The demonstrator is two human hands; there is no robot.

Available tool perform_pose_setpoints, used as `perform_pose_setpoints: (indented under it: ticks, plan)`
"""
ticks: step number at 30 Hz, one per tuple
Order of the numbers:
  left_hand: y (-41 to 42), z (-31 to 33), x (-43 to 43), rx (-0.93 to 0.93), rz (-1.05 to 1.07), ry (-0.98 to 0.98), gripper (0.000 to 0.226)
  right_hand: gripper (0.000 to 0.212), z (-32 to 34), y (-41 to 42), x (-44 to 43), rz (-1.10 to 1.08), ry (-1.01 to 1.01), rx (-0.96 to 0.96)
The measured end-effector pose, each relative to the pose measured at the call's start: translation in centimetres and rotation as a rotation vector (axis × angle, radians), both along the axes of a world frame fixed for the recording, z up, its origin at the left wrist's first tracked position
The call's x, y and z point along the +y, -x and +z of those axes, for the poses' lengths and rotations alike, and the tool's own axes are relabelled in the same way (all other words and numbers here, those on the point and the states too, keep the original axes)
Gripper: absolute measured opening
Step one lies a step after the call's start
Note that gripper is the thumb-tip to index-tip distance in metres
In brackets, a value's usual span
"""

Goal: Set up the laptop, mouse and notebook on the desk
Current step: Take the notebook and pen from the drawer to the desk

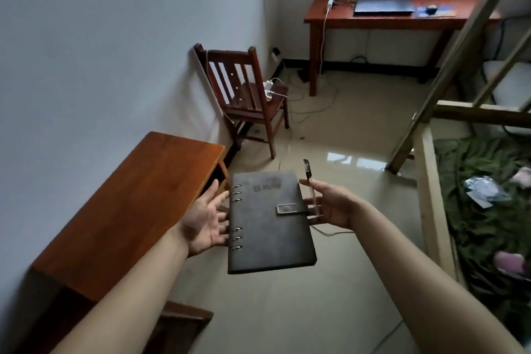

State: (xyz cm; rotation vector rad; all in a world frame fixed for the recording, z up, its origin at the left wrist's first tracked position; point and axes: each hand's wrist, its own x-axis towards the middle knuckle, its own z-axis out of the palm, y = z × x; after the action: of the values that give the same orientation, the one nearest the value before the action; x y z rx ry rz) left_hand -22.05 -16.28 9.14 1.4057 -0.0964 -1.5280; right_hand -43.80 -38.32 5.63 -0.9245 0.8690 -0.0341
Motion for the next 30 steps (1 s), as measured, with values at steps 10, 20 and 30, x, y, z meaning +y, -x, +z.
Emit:
perform_pose_setpoints:
  ticks: [10,20,30]
  plan:
    - [-7.3,-4.1,-20.7,0.077,-0.204,0.070,0.065,0.034,-0.7,-2.6,-16.0,-0.178,0.014,0.038]
    - [-16.2,-2.3,-46.8,0.130,-0.460,0.143,0.069,0.036,3.3,-8.2,-36.4,-0.351,0.021,0.062]
    - [-18.7,-2.9,-71.9,0.141,-0.634,0.150,0.084,0.037,1.7,-8.8,-56.8,-0.517,-0.020,0.004]
